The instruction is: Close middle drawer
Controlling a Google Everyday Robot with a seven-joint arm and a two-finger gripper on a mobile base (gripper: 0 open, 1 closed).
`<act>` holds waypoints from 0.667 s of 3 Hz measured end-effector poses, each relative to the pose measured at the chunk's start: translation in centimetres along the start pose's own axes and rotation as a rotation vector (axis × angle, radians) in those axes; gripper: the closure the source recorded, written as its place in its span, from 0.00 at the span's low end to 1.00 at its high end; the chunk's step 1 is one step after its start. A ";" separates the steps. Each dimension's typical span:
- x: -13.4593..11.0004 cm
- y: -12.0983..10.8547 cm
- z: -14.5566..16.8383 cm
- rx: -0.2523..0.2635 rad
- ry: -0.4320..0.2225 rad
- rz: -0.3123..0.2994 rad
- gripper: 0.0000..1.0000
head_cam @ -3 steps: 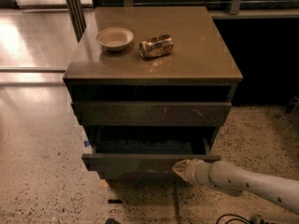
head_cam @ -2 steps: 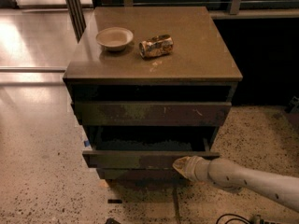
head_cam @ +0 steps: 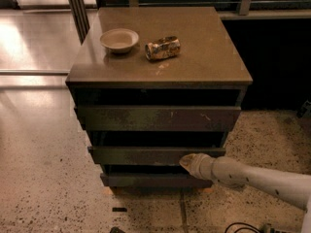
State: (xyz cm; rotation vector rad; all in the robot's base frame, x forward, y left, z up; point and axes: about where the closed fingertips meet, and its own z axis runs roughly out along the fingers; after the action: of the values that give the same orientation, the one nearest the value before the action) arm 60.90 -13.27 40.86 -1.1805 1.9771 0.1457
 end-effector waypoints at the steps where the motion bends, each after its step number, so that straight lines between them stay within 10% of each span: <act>1: -1.1 -1.8 0.9 0.028 -0.017 -0.029 1.00; 2: -1.2 -1.9 0.9 0.031 -0.019 -0.032 1.00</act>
Offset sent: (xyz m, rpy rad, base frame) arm 0.1071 0.0071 0.0409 -0.0643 -0.2024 0.0367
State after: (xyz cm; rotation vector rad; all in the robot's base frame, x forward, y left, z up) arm 63.21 -13.06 41.66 -1.1863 1.9361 0.1084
